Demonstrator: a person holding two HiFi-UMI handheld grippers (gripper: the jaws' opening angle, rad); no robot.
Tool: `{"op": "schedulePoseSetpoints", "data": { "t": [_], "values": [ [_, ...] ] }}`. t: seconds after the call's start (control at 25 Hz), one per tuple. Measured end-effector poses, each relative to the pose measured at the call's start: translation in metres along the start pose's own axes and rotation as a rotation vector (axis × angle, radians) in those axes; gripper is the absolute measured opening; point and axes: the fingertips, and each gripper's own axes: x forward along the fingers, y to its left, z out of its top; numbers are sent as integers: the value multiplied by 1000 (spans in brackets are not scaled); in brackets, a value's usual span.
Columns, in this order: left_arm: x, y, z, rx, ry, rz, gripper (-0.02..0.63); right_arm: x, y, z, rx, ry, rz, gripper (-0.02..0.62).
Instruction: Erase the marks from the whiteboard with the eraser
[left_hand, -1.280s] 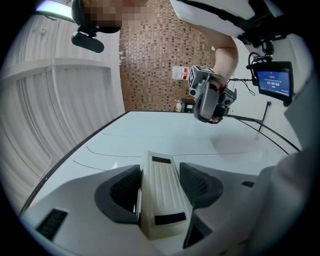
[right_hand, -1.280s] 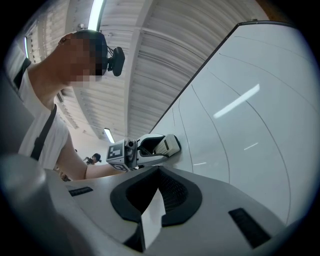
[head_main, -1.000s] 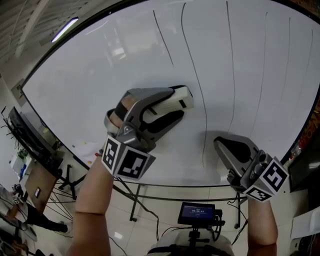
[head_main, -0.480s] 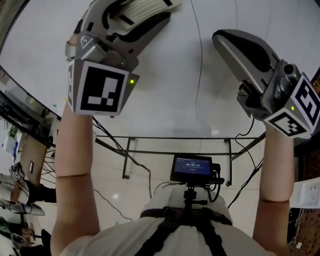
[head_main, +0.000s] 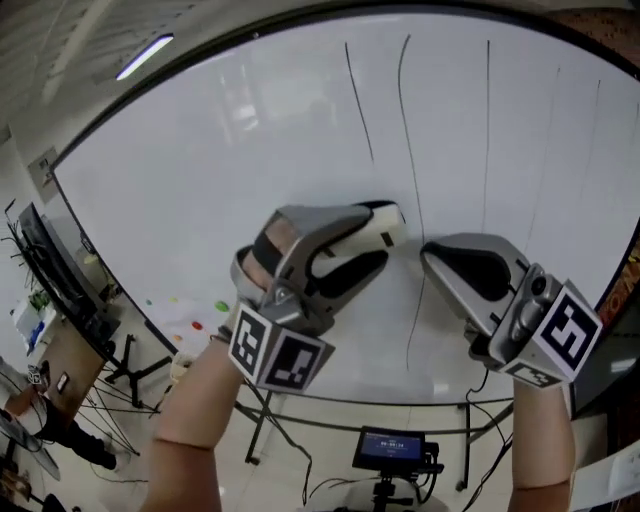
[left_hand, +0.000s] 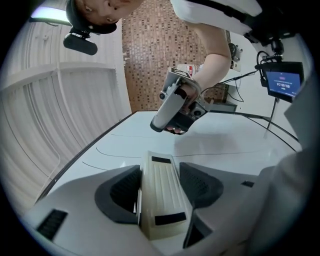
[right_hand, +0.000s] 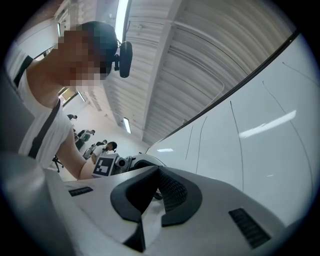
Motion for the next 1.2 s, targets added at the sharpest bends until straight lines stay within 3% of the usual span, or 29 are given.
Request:
{"op": "schedulePoseSetpoints", "data": {
  "t": [0.2,0.4,0.76,0.88,1.2],
  "values": [
    [1,5,-4,55,20,49,282,2,1,11,-62,-40,4,11],
    [4,26,8,39,13,78,282,-9,-3,14,-58,-17,-11,11],
    [0,72,3,0,45,219,282,4,-7,30,-93,-39,-14,11],
    [-3,72,4,-43,33,225,282,7,-4,31,-105,-35,-11,11],
    [3,56,6,-62,36,201,278,10,-9,27,-86,-39,-3,11]
  ]
}}
